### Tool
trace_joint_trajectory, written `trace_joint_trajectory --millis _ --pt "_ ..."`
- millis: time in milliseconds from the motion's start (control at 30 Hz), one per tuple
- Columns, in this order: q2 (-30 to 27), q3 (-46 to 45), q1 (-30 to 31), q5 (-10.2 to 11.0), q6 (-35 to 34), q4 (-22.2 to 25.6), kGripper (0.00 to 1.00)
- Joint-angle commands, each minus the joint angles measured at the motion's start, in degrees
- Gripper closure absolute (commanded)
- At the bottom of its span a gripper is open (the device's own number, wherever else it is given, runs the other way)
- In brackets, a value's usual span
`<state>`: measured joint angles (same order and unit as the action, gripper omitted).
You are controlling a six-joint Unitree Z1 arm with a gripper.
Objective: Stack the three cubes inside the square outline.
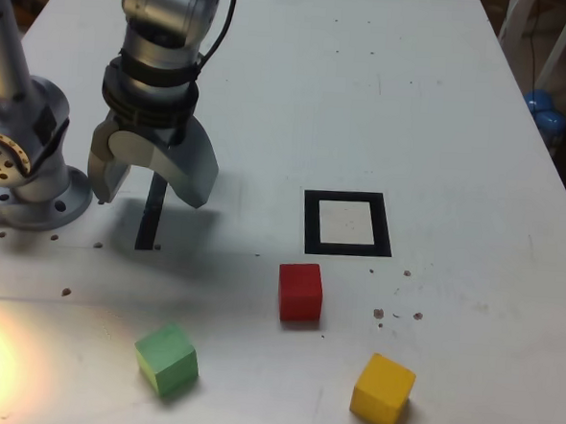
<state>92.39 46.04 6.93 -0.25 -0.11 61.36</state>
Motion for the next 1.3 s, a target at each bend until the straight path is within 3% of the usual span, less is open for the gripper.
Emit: trace_joint_trajectory --millis 0,733,1267 --pt "0.4 0.05 -0.07 -0.1 0.1 0.02 0.01" --pt "0.86 1.61 0.19 -0.63 0.05 1.07 0.01" --pt "5.88 16.57 8.37 -3.71 -7.99 7.66 0.01"
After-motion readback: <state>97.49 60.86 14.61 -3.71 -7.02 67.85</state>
